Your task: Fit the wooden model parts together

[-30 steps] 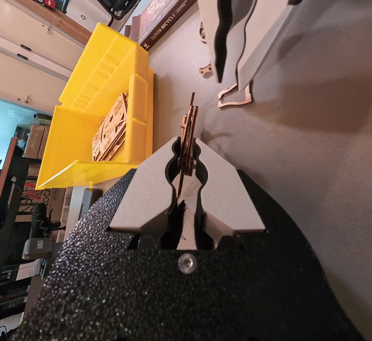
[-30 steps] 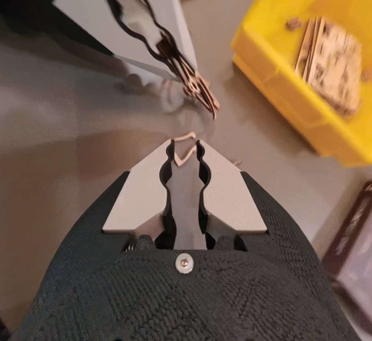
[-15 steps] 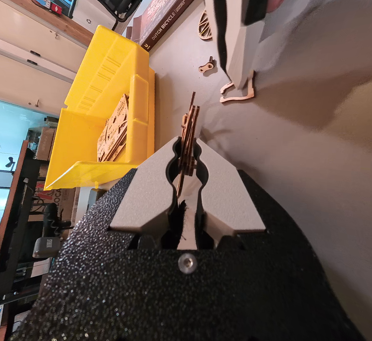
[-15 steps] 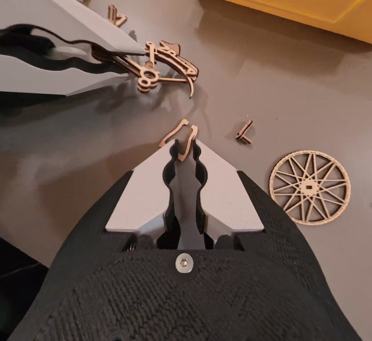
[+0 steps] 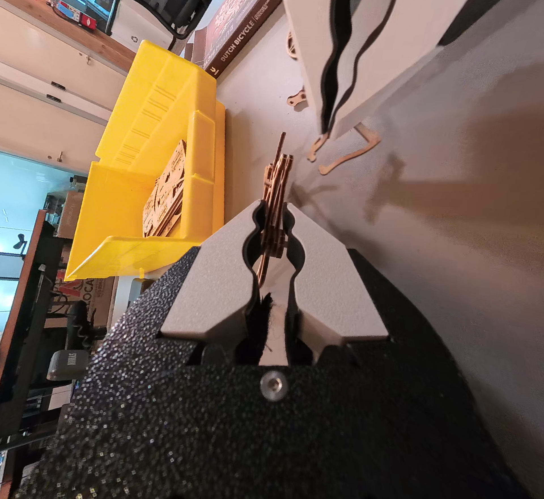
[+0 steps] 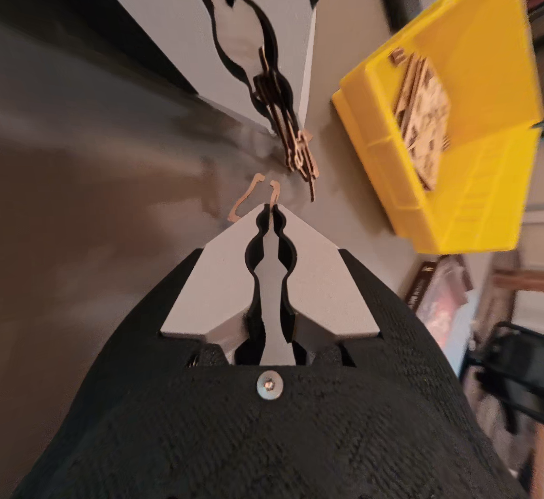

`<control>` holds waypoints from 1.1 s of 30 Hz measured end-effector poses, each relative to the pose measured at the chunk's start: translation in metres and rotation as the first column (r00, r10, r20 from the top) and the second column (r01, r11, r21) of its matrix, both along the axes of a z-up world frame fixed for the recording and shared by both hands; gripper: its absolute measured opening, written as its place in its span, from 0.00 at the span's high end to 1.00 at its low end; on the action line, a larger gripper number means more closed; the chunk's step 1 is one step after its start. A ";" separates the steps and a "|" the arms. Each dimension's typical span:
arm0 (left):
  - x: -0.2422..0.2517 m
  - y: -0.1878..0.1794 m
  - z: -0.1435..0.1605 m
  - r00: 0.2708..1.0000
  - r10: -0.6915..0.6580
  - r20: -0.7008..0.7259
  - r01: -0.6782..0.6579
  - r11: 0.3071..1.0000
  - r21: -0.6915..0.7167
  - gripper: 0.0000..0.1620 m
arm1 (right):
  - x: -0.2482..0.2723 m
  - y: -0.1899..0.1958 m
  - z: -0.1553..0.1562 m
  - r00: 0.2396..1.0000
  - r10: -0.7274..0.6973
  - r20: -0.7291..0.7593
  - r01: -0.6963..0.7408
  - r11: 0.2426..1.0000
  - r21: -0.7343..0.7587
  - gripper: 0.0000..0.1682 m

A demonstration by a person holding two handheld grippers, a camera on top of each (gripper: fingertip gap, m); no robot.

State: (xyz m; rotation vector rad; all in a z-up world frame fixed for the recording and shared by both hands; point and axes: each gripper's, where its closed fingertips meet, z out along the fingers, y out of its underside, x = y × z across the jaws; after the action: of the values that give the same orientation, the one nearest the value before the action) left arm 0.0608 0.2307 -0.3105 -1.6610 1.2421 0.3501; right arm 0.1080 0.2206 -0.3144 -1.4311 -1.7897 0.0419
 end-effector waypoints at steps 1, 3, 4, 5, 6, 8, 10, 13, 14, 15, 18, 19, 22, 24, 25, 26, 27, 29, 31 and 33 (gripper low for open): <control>0.000 0.000 0.000 1.000 0.000 -0.001 0.000 1.000 0.000 0.94 | -0.002 0.000 0.002 1.000 0.009 -0.004 -0.009 1.000 0.026 0.99; 0.000 0.000 0.000 1.000 -0.001 -0.005 0.001 1.000 0.000 0.95 | -0.004 0.003 0.008 1.000 0.014 -0.021 -0.013 0.998 0.063 1.00; -0.001 0.000 0.000 1.000 0.003 -0.007 -0.003 1.000 0.002 0.95 | -0.004 0.004 0.010 1.000 0.018 -0.021 -0.016 0.997 0.077 1.00; -0.001 0.000 0.000 1.000 0.004 -0.007 -0.004 1.000 0.001 0.95 | -0.004 0.004 0.011 1.000 0.023 -0.016 -0.022 0.996 0.090 1.00; -0.001 0.000 0.000 1.000 0.006 -0.004 -0.006 1.000 -0.002 0.95 | -0.003 0.005 0.013 1.000 0.027 -0.011 -0.026 0.993 0.112 1.00; -0.001 0.000 0.000 1.000 0.006 -0.004 -0.006 1.000 -0.002 0.95 | -0.003 0.005 0.014 0.999 0.036 0.018 -0.038 0.989 0.145 1.00; -0.001 -0.001 0.000 1.000 0.005 -0.011 -0.005 1.000 -0.003 0.94 | -0.003 0.007 0.016 0.999 0.034 0.033 -0.040 0.982 0.185 1.00; -0.001 -0.001 0.000 1.000 0.007 -0.013 -0.007 1.000 -0.002 0.95 | -0.003 0.007 0.019 0.998 0.042 0.046 -0.051 0.976 0.210 1.00; -0.001 -0.001 0.000 1.000 0.007 -0.014 -0.007 1.000 -0.002 0.95 | -0.003 0.007 0.019 0.997 0.048 0.063 -0.061 0.972 0.226 1.00; -0.001 -0.001 0.000 1.000 0.006 -0.018 -0.006 1.000 -0.002 0.95 | -0.003 0.007 0.019 0.995 0.056 0.083 -0.074 0.967 0.245 1.00; 0.000 -0.001 0.000 1.000 0.010 -0.029 -0.010 1.000 -0.001 0.95 | -0.003 0.006 0.021 0.992 0.066 0.107 -0.093 0.957 0.276 1.00; -0.001 -0.001 0.000 0.999 0.012 -0.034 -0.012 1.000 -0.001 0.95 | -0.003 0.006 0.022 0.992 0.066 0.110 -0.095 0.956 0.278 1.00; -0.001 -0.001 0.000 0.998 0.016 -0.061 -0.016 1.000 0.009 0.95 | -0.004 0.007 0.022 0.991 0.065 0.121 -0.097 0.954 0.283 1.00; -0.001 0.000 0.000 0.998 0.018 -0.064 -0.018 1.000 0.009 0.95 | -0.004 0.008 0.023 0.991 0.061 0.117 -0.092 0.955 0.283 1.00; -0.001 0.000 0.000 0.998 0.020 -0.067 -0.019 1.000 0.010 0.95 | -0.004 0.008 0.023 0.992 0.060 0.109 -0.088 0.956 0.280 1.00; -0.001 0.000 0.000 0.998 0.021 -0.067 -0.020 1.000 0.009 0.95 | -0.004 0.008 0.024 0.993 0.058 0.101 -0.084 0.957 0.279 1.00; -0.001 0.000 0.000 0.998 0.022 -0.067 -0.021 1.000 0.009 0.95 | -0.005 0.009 0.025 0.994 0.054 0.093 -0.078 0.957 0.278 1.00; -0.001 0.000 0.000 0.997 0.025 -0.070 -0.024 1.000 0.009 0.95 | -0.005 0.009 0.026 0.997 0.045 0.070 -0.062 0.962 0.267 1.00; -0.001 0.000 0.000 0.997 0.028 -0.077 -0.027 1.000 0.011 0.95 | -0.006 0.009 0.027 0.998 0.037 0.047 -0.048 0.965 0.259 1.00; -0.001 0.000 0.001 0.996 0.030 -0.086 -0.029 0.999 0.012 0.95 | -0.007 0.009 0.029 0.999 0.030 0.026 -0.035 0.968 0.247 1.00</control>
State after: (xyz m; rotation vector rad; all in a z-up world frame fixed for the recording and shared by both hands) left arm 0.0597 0.2310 -0.3100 -1.6713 1.2778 0.4503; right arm 0.1006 0.2300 -0.2851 -1.2282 -1.7671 -0.1752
